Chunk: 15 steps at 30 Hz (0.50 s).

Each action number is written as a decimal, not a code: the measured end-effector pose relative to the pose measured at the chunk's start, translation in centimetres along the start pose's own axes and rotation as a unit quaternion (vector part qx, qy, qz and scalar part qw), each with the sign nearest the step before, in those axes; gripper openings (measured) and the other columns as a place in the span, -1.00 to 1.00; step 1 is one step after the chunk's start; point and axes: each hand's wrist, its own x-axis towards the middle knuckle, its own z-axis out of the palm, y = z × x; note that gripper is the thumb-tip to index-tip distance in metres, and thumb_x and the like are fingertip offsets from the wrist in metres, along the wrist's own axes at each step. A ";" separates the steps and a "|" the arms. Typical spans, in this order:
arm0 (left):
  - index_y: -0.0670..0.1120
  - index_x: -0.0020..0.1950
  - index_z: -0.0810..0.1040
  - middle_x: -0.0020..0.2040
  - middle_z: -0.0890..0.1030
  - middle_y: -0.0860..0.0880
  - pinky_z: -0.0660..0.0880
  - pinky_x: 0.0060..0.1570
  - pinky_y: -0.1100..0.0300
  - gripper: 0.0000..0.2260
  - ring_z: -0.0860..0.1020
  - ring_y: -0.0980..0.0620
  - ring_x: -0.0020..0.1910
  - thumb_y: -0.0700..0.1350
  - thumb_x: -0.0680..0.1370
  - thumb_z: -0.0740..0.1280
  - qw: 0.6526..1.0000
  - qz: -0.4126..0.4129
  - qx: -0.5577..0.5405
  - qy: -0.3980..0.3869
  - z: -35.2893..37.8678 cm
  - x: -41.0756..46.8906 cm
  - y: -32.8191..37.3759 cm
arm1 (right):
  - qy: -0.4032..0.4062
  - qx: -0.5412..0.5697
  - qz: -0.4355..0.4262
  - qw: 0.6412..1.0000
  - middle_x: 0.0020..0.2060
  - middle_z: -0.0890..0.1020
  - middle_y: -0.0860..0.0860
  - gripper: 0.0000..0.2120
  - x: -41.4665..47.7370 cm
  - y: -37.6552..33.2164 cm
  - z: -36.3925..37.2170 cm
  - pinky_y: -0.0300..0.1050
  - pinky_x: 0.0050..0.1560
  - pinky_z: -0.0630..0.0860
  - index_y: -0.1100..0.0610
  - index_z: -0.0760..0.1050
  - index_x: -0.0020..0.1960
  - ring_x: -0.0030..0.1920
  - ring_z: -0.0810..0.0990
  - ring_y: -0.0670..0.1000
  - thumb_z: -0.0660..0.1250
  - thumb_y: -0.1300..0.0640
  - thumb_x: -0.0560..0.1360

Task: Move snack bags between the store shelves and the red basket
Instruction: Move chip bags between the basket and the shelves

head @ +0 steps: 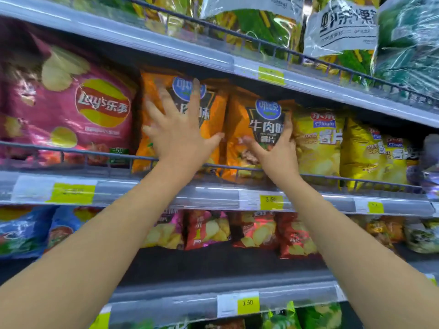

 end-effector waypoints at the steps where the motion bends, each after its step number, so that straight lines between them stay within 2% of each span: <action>1: 0.21 0.54 -0.23 0.55 -0.11 -0.29 0.35 0.17 -0.32 -0.02 0.03 -0.40 0.46 0.47 0.34 0.28 1.000 -0.002 -0.013 -0.011 -0.1 0.3 -0.3 | -0.006 0.011 -0.004 1.000 0.37 0.32 0.23 0.07 0.1 0.1 -0.1 0.03 0.22 0.40 -0.07 -0.20 0.55 0.24 0.47 0.21 0.37 -0.39 0.31; 3: 0.22 0.53 -0.27 0.55 -0.23 -0.25 0.34 0.19 -0.33 0.02 0.02 -0.43 0.46 0.48 0.31 0.30 0.998 -0.017 -0.057 -0.034 -0.2 0.7 -0.8 | -0.027 0.034 -0.007 0.999 0.41 0.31 0.16 0.09 0.3 0.3 -0.4 -0.01 0.25 0.38 -0.05 -0.20 0.56 0.29 0.44 0.14 0.37 -0.39 0.30; 5: 0.24 0.52 -0.29 0.53 -0.32 -0.23 0.31 0.23 -0.36 0.04 0.03 -0.47 0.44 0.49 0.29 0.31 0.994 -0.026 -0.088 -0.055 -0.3 0.7 -1.0 | -0.039 0.027 -0.004 0.999 0.42 0.30 0.15 0.10 0.3 0.4 -0.4 0.00 0.27 0.37 -0.08 -0.22 0.55 0.32 0.41 0.16 0.35 -0.42 0.28; 11: 0.23 0.52 -0.31 0.53 -0.31 -0.24 0.37 0.18 -0.33 0.05 0.09 -0.49 0.40 0.54 0.27 0.26 0.994 -0.019 -0.085 -0.067 0.4 0.7 -1.0 | -0.081 -0.044 0.035 0.995 0.43 0.21 0.24 0.09 0.1 -0.1 -0.3 0.10 0.31 0.32 -0.08 -0.39 0.52 0.34 0.36 0.26 0.28 -0.43 0.35; 13: 0.24 0.51 -0.32 0.53 -0.32 -0.23 0.32 0.22 -0.38 0.05 0.05 -0.50 0.42 0.55 0.27 0.23 0.993 -0.015 -0.087 -0.079 0.4 0.7 -1.1 | -0.096 -0.054 0.052 0.993 0.43 0.17 0.29 0.06 -0.2 -0.5 -0.7 0.09 0.34 0.28 -0.09 -0.41 0.51 0.35 0.33 0.28 0.27 -0.40 0.38; 15: 0.22 0.52 -0.31 0.53 -0.33 -0.22 0.18 0.30 -0.42 0.02 -0.02 -0.48 0.45 0.58 0.28 0.15 0.992 -0.003 -0.095 -0.079 0.0 0.4 -1.3 | -0.097 -0.065 0.060 0.991 0.41 0.18 0.32 0.04 -0.5 -0.9 -1.0 0.11 0.34 0.27 -0.10 -0.41 0.51 0.34 0.33 0.30 0.24 -0.41 0.39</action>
